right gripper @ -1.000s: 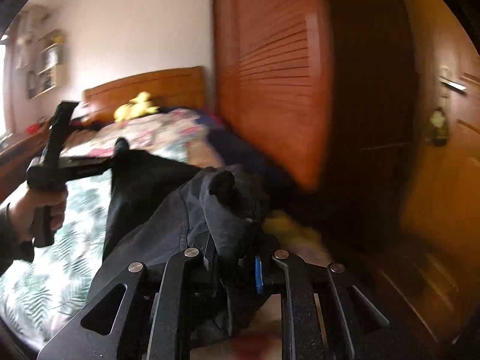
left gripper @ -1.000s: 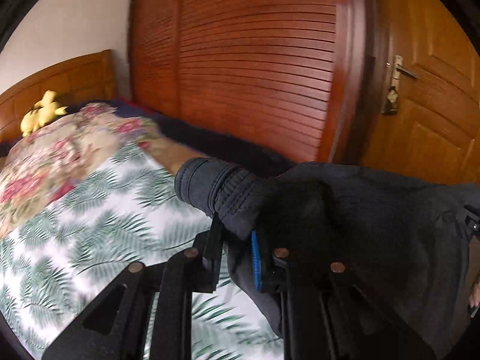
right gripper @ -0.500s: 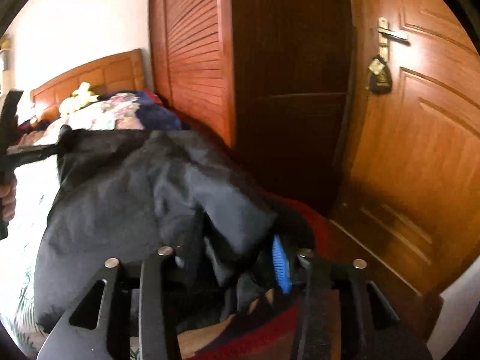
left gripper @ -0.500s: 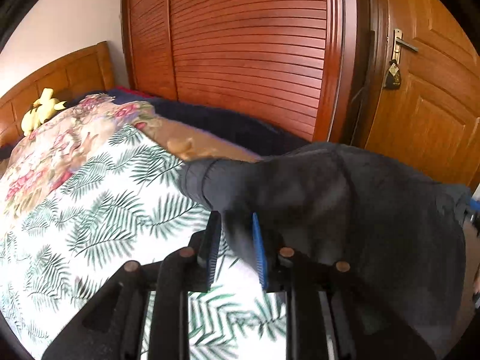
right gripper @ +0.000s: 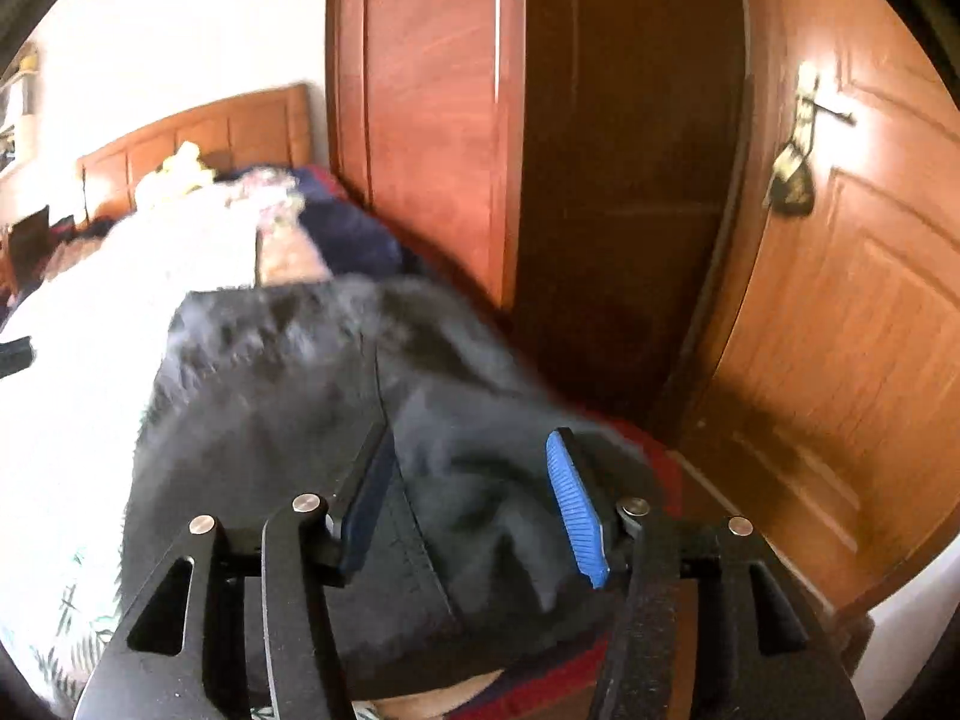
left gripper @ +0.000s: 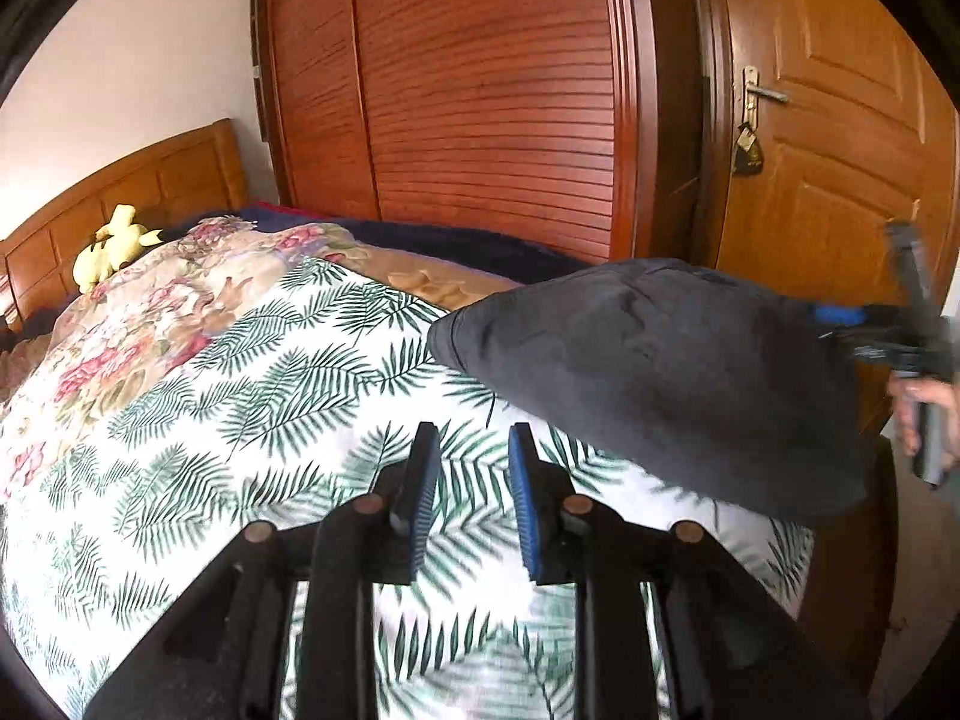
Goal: Fold large clothes
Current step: 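Lift the jacket bundle with both tools and carry it toward the wardrobe, then lower the jacket bundle onto the bed edge and open both tools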
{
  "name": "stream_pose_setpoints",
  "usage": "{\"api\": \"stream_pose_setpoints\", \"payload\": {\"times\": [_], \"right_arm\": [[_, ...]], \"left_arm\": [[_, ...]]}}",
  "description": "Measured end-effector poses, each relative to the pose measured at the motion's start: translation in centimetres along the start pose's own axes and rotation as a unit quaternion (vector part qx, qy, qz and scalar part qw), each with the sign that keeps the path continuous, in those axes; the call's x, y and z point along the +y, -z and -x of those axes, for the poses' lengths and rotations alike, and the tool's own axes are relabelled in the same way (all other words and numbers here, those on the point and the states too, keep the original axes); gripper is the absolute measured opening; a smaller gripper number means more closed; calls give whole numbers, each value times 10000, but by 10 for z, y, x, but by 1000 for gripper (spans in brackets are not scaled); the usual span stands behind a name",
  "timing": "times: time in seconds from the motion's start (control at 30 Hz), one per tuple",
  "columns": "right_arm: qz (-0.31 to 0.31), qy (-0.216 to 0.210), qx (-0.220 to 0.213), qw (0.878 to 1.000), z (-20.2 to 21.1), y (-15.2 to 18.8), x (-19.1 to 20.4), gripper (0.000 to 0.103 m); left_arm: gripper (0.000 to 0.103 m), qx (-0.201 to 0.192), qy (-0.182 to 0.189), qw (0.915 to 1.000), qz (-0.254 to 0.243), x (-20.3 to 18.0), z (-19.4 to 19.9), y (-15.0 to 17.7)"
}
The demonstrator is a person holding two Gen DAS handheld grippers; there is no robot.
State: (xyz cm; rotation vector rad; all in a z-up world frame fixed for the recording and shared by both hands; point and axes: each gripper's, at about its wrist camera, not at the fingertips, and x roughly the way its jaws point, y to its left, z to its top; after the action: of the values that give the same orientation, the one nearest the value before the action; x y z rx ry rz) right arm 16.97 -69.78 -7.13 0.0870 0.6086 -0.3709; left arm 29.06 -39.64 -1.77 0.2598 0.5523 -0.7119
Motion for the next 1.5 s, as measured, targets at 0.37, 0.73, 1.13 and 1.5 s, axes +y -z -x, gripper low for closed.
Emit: {"api": "stream_pose_setpoints", "payload": {"times": [0.37, 0.73, 1.13, 1.5], "right_arm": [[-211, 197, 274, 9992, 0, 6, 3, 54], [341, -729, -352, 9961, 89, -3, 114, 54], [966, -1975, -79, 9755, 127, 45, 266, 69], [1102, -2492, 174, 9620, 147, 93, 355, 84]], "left_arm": [[31, -294, -113, 9995, 64, 16, 85, 29], [32, -221, -494, 9975, 459, 41, 169, 74], [33, 259, -820, 9897, 1143, 87, 206, 146], [34, 173, -1686, 9685, 1822, 110, 264, 215]]}}
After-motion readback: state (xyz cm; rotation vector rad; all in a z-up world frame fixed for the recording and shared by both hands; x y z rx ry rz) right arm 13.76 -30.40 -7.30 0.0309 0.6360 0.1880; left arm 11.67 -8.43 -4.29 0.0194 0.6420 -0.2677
